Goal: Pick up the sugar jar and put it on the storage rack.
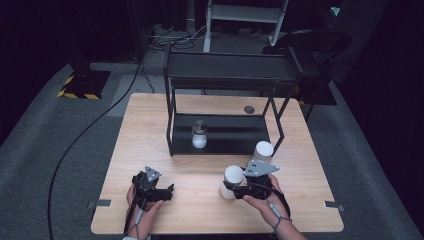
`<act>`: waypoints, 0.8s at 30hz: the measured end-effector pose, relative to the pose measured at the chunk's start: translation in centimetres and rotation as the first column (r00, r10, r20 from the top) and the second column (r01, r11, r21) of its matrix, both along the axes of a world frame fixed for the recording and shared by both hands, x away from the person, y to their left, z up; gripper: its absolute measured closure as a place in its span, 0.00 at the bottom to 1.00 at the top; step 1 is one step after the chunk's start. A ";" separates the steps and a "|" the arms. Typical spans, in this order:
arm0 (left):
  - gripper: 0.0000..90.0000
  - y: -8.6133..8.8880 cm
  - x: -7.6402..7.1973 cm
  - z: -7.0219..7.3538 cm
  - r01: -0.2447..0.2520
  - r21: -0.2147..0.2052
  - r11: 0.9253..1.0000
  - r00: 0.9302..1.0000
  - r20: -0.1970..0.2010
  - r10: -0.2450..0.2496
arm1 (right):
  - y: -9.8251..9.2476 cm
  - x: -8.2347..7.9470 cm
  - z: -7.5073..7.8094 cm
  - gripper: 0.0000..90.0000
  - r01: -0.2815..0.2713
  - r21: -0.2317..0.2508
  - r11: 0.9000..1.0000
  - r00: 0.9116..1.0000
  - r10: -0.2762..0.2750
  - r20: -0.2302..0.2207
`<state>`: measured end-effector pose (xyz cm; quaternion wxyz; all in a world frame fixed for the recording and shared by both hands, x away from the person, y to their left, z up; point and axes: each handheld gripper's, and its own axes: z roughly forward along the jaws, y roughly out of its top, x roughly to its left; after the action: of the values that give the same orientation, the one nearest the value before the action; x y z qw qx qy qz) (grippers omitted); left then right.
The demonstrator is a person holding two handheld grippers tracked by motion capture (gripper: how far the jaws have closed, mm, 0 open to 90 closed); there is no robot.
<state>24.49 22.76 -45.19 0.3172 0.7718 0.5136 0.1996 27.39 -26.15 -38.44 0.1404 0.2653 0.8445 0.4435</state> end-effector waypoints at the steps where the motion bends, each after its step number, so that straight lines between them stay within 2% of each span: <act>1: 0.05 0.0 0.0 0.0 -0.001 -0.002 1.000 1.000 0.000 0.001 | 0.1 0.1 0.1 0.37 0.000 -0.003 1.000 1.000 0.000 -0.002; 24: 0.05 0.0 0.0 0.0 -0.001 -0.002 1.000 1.000 0.000 0.001 | 0.5 1.8 4.6 0.37 0.002 -0.007 1.000 0.999 -0.001 0.038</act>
<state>24.49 22.76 -45.20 0.3178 0.7714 0.5142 0.1990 29.20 -25.68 -33.80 0.1578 0.2569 0.8430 0.4455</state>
